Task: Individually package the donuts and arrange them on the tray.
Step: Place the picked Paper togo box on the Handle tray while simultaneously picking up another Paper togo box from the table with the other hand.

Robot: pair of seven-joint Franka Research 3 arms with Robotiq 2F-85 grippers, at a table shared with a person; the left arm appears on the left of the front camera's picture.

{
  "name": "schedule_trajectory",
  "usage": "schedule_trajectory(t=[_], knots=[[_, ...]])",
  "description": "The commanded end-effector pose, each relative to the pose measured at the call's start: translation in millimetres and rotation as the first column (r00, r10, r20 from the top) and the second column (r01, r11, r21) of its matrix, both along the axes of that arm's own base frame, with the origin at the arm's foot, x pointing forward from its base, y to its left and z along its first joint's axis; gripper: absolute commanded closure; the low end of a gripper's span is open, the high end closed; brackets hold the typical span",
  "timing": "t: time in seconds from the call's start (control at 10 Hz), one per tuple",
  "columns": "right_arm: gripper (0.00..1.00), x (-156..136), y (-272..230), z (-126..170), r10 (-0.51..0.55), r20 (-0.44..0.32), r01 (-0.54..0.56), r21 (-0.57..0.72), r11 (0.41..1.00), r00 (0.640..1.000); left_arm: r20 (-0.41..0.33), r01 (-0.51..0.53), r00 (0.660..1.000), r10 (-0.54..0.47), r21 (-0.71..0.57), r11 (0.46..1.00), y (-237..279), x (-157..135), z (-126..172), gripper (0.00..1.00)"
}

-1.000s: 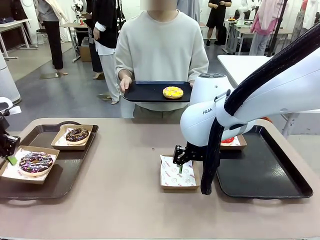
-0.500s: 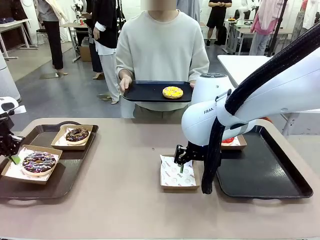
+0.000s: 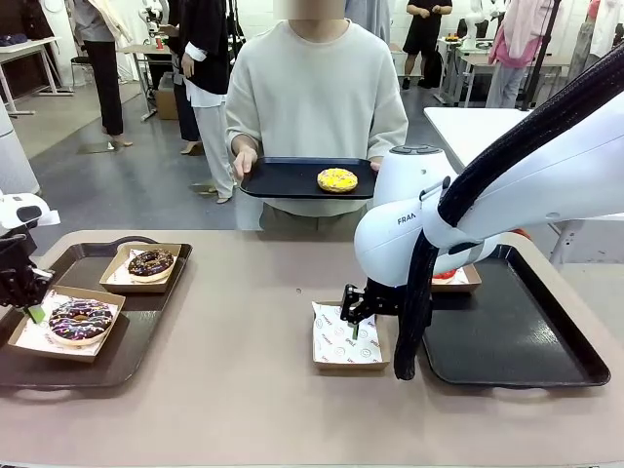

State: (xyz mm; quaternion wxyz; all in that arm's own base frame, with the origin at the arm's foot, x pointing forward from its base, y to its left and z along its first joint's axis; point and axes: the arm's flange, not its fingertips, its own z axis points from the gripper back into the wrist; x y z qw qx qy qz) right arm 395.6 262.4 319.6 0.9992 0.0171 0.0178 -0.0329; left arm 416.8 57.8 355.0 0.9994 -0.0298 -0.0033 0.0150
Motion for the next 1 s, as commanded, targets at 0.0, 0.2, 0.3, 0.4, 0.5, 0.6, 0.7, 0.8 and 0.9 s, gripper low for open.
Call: schedule_trajectory(t=[0.0,0.2,0.3,0.4,0.5,0.6,0.7,0.8,0.9], knots=[[0.00,0,4,-7,-0.005,0.034,0.006,-0.026,1.000,0.999,0.011,-0.022,1.000,0.022,0.046,0.999,-5,-1,-1,0.99],[0.58,0,5,-7,0.006,0.038,-0.005,-0.029,1.000,0.999,0.009,-0.016,1.000,0.016,0.043,0.999,-7,-2,1,0.39],[1.00,1,6,-8,0.004,0.037,-0.003,-0.028,1.000,0.999,0.007,-0.018,1.000,0.018,0.039,0.999,-8,-2,2,0.00],[1.00,1,6,-9,0.002,0.033,-0.001,-0.025,1.000,0.999,0.005,-0.018,1.000,0.018,0.035,0.999,-8,-3,3,0.36],[1.00,1,6,-9,0.002,0.030,-0.001,-0.025,1.000,1.000,0.003,-0.020,1.000,0.020,0.031,0.999,-9,-3,4,0.00],[0.85,1,6,-8,0.000,0.030,0.001,-0.023,1.000,1.000,0.002,-0.022,1.000,0.022,0.025,0.999,-9,-3,5,0.00],[0.96,1,7,-8,-0.002,0.030,0.003,-0.023,1.000,1.000,0.002,-0.022,1.000,0.022,0.018,1.000,-9,-4,7,0.00],[1.00,1,8,-8,-0.002,0.031,0.002,-0.022,1.000,1.000,0.004,-0.023,1.000,0.023,0.013,1.000,-8,-5,8,0.00],[1.00,1,8,-8,-0.004,0.029,0.004,-0.021,1.000,1.000,0.004,-0.023,1.000,0.023,0.008,1.000,-8,-5,9,0.00]])
